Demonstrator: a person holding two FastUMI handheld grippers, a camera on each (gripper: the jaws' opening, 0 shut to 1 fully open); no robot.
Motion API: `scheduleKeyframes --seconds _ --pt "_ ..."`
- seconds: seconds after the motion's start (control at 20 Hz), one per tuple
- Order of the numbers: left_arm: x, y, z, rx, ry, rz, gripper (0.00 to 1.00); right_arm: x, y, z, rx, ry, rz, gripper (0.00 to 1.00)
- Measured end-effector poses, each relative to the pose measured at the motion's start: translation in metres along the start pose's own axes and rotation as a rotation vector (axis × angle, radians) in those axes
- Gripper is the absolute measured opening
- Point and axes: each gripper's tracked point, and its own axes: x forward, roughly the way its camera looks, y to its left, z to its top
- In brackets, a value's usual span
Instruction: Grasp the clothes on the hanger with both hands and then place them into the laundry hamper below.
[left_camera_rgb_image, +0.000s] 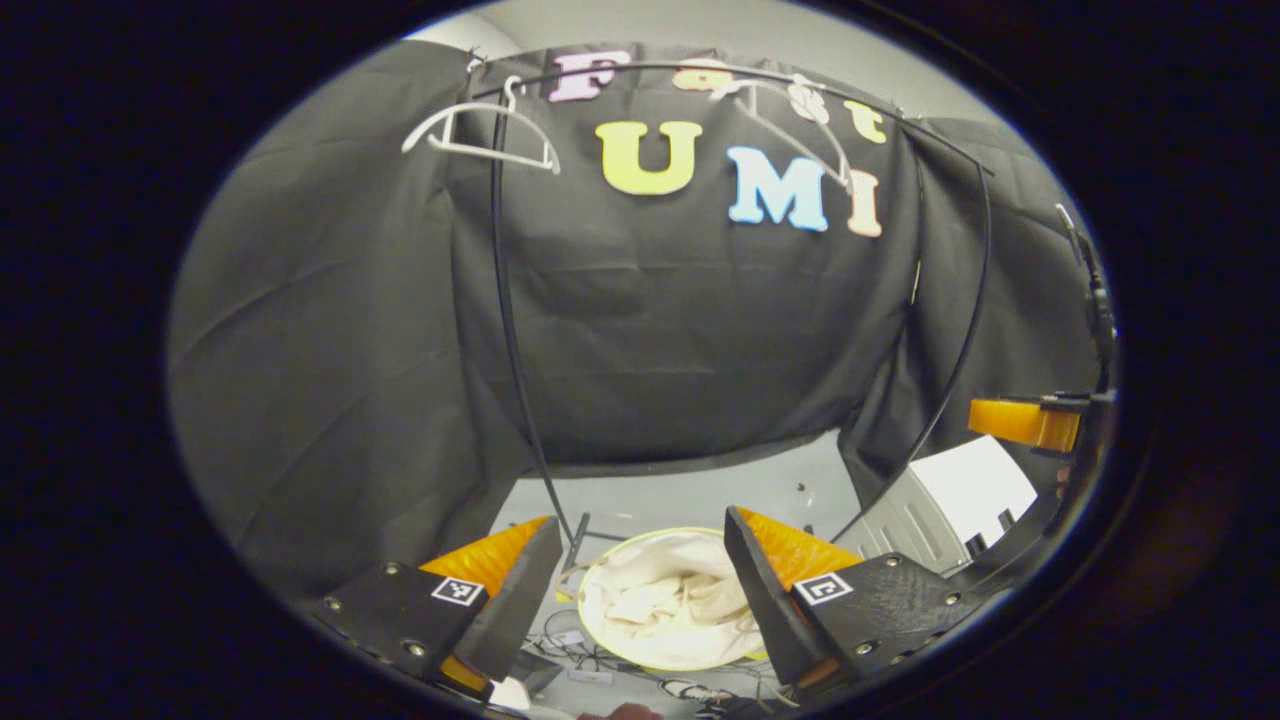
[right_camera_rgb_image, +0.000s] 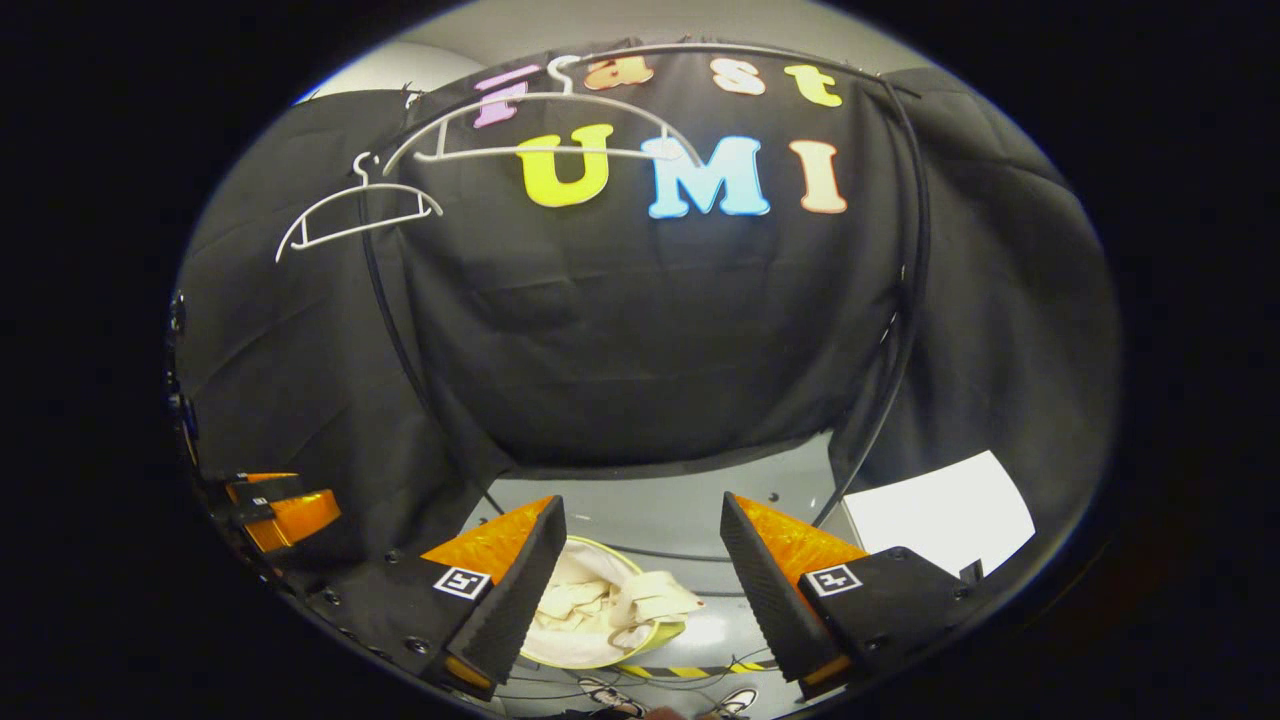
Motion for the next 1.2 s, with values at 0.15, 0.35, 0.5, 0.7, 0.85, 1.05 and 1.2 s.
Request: scheduleKeyframes --seconds 0.15,0.35,0.5,0.7,0.85,1.05,1.2 --pt "-0.032 -0.019 0.049 -0.001 -0.106 0.024 0.95 -0.028 -0.026 0.028 0.001 -0.086 -0.009 0.98" --pt "-0.074 -0.051 0.113 -0.037 -0.268 0.046 0.96 -0.068 -0.065 0.069 -0.025 -0.23 -0.031 0.98" --pt "-0.118 -0.071 0.156 -0.044 -0.398 0.083 0.95 -0.101 -0.095 0.1 -0.017 -0.338 -0.039 0.98" --pt "-0.182 -0.103 0.185 -0.067 -0.555 0.119 0.95 -0.136 -0.131 0.134 0.037 -0.475 -0.041 0.98" --pt "-0.215 -0.115 0.196 -0.138 -0.615 0.136 0.95 -0.157 -0.158 0.151 0.065 -0.559 -0.045 0.98" --pt "-0.227 -0.121 0.186 -0.153 -0.629 0.194 0.95 -0.162 -0.183 0.14 0.109 -0.553 -0.064 0.98" --pt "-0.228 -0.118 0.177 -0.11 -0.601 0.2 0.94 -0.161 -0.199 0.128 0.129 -0.525 -0.103 0.98"
